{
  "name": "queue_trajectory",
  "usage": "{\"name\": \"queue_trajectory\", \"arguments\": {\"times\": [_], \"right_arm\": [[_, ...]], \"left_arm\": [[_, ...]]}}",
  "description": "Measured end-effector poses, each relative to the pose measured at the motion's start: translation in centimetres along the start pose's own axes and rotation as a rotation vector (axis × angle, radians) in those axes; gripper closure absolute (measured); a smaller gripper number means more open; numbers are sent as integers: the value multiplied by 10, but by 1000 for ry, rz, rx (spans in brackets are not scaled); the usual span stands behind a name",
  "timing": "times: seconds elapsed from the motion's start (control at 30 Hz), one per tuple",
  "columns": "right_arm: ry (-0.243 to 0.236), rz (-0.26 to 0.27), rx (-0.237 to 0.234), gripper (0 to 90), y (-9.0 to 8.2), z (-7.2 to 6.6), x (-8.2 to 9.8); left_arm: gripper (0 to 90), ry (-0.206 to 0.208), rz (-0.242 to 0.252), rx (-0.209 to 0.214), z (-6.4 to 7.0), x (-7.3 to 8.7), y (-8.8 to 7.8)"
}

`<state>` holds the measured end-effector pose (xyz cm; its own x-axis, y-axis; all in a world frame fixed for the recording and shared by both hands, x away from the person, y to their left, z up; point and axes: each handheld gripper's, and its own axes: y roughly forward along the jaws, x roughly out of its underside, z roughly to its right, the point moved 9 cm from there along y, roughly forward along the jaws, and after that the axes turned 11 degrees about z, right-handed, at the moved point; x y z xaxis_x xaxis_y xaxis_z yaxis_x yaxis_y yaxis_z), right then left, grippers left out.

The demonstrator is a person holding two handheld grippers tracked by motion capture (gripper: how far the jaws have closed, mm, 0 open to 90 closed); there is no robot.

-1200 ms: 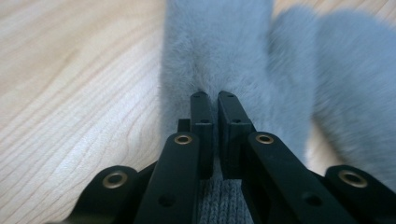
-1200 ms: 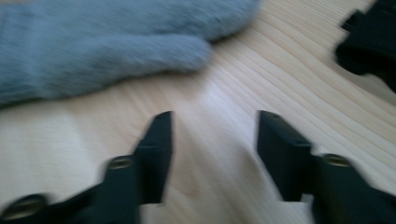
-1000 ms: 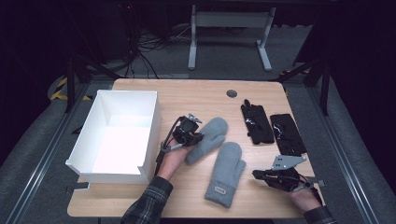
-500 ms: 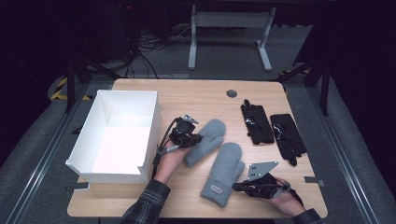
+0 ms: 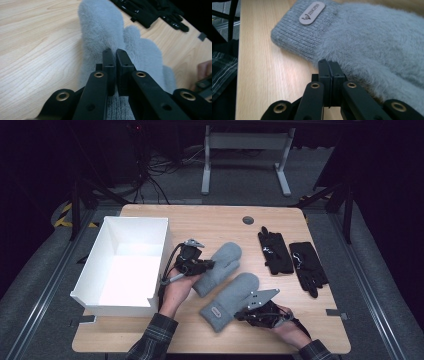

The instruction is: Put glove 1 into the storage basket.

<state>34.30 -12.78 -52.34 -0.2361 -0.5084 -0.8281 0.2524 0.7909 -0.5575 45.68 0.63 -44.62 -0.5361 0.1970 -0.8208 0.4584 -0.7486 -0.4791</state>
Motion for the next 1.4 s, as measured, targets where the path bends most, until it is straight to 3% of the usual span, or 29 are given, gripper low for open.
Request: {"name": "queue_trajectory", "arguments": {"times": [0.17, 0.2, 0.4, 0.5, 0.73, 0.9, 1.1, 1.17, 1.4], "right_arm": [[0, 29, 33, 843, -11, 8, -1], [15, 48, 65, 778, -21, 15, 0], [56, 75, 164, 639, -49, 41, 11], [69, 72, 198, 598, -56, 50, 16], [98, 60, 315, 382, -71, 78, 30], [100, 44, 337, 313, -68, 85, 36], [96, 28, 352, 302, -65, 87, 39], [100, 17, 353, 300, -64, 88, 41], [116, 14, 348, 285, -64, 88, 42]], "left_arm": [[876, -15, 10, 42, 11, 1, -6], [876, -18, 10, 61, 16, 1, -8], [877, -15, 12, 109, 31, 5, -13], [877, -23, 11, 130, 38, 8, -13], [876, -20, -13, 172, 59, 23, -10], [876, -28, -31, 191, 68, 32, -5], [876, -22, -49, 201, 74, 37, 1], [876, -8, -52, 184, 74, 41, 3], [875, -18, -64, 172, 73, 51, 9]]}}
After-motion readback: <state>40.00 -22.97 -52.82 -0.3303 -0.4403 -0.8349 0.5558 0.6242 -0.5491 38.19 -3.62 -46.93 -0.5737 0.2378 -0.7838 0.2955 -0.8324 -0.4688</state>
